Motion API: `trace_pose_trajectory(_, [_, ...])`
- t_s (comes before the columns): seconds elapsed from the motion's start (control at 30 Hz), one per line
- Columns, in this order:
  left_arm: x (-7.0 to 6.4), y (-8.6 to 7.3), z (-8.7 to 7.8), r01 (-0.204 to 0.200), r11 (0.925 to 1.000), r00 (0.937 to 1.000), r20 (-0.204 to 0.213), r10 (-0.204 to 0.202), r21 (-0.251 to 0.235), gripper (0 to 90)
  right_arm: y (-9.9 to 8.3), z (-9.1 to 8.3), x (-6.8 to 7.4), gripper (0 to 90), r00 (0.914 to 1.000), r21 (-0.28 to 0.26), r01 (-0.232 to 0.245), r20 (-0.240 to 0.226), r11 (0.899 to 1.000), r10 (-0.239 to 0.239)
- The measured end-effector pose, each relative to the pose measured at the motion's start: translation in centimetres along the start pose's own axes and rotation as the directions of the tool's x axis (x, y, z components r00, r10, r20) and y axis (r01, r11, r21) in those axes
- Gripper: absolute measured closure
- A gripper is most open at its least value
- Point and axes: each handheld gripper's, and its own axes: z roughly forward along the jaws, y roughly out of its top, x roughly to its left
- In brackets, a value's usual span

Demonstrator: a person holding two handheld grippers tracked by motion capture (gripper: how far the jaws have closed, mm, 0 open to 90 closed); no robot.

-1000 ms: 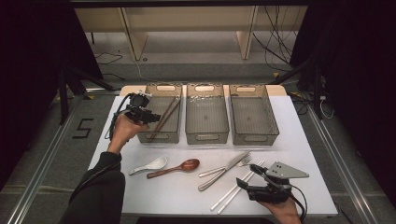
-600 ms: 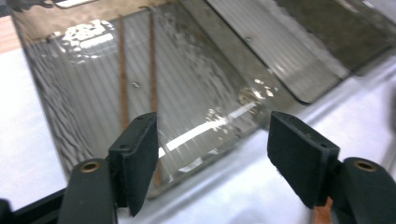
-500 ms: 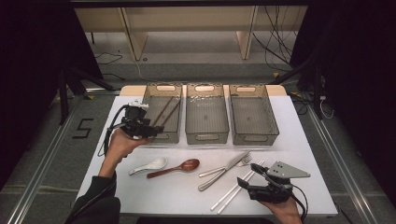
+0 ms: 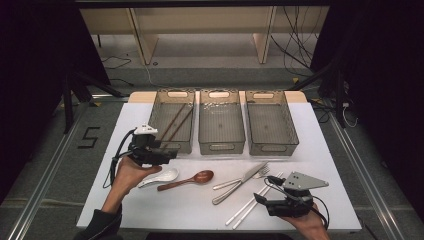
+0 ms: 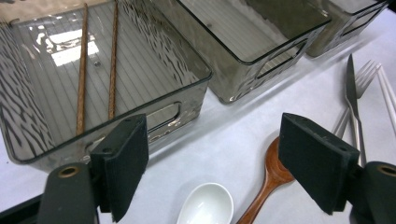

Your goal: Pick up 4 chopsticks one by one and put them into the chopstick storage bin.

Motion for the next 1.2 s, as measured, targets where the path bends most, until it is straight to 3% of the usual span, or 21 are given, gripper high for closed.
trace_pose_trajectory(0.2, [-1.0,-2.1,-0.7,0.003,0.9986,0.9999,0.012,-0.002,-0.053,23.1,0.5,0.3,-0.2,26.4,0.9955,0.108,0.078,-0.062,0.991,-0.071])
trace_pose_trajectory(0.33, [-1.6,-3.4,-1.0,-0.001,0.9972,0.9997,0.023,0.002,-0.074,21.9,0.6,1.0,-0.1,26.4,0.9871,0.178,0.129,-0.117,0.976,-0.109])
trace_pose_trajectory(0.57, [-2.3,-5.5,-1.2,-0.008,0.9940,0.9997,0.024,0.010,-0.109,21.1,1.2,2.0,0.1,27.0,0.9712,0.250,0.213,-0.160,0.945,-0.176])
trace_pose_trajectory(0.7, [-2.5,-6.4,-1.2,-0.018,0.9956,0.9996,0.019,0.020,-0.092,19.7,1.5,2.4,0.2,27.8,0.9627,0.284,0.253,-0.169,0.925,-0.212])
trace_pose_trajectory(0.87, [-2.5,-7.0,-1.6,-0.005,0.9942,0.9996,0.028,0.008,-0.107,19.6,1.8,2.7,0.1,28.3,0.9497,0.320,0.304,-0.177,0.897,-0.259])
trace_pose_trajectory(1.07, [-2.5,-7.8,-1.7,0.006,0.9944,0.9996,0.028,-0.003,-0.105,19.4,1.9,3.3,0.0,29.8,0.9310,0.368,0.360,-0.199,0.857,-0.306])
trace_pose_trajectory(1.2, [-2.8,-8.2,-1.7,-0.008,0.9943,0.9998,0.015,0.009,-0.106,19.2,1.8,3.6,0.1,31.2,0.9222,0.395,0.383,-0.212,0.835,-0.323])
